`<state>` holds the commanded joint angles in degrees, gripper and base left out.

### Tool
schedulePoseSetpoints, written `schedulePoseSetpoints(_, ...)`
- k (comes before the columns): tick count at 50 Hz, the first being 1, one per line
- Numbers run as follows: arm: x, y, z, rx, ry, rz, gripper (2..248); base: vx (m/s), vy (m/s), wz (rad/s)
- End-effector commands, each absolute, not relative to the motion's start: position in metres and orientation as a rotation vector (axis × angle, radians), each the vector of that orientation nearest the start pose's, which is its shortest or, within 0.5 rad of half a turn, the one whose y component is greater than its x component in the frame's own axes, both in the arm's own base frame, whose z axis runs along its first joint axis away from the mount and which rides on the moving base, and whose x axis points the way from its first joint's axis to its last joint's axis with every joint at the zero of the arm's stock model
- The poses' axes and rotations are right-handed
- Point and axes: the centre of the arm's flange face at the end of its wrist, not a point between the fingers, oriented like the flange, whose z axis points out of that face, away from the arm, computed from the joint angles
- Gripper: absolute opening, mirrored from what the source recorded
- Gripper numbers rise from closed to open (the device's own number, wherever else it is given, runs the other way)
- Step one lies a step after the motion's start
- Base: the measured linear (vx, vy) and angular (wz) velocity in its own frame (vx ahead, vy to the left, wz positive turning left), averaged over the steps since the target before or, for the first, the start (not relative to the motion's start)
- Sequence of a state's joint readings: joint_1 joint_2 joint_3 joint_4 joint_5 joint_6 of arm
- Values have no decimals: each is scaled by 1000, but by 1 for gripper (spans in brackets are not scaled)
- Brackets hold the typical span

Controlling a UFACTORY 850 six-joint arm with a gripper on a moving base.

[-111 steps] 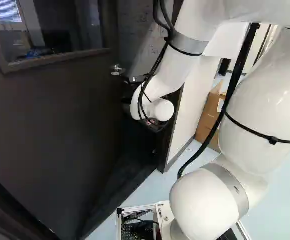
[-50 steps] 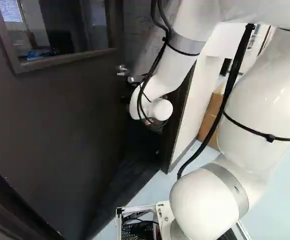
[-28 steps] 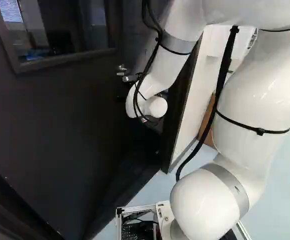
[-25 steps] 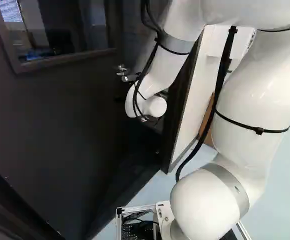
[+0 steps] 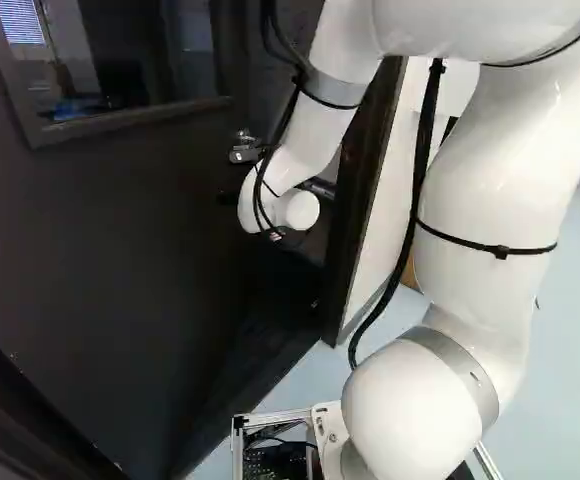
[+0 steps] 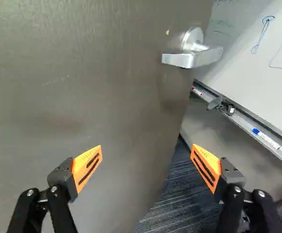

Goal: Open the door and move inside

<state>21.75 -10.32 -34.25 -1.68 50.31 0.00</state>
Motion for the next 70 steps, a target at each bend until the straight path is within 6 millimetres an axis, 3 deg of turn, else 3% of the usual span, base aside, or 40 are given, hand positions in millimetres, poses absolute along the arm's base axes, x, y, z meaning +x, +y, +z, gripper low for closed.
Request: schedulePoseSetpoints(70, 447, 289, 390, -2090, -781, -1652, 247, 0, 0, 0)
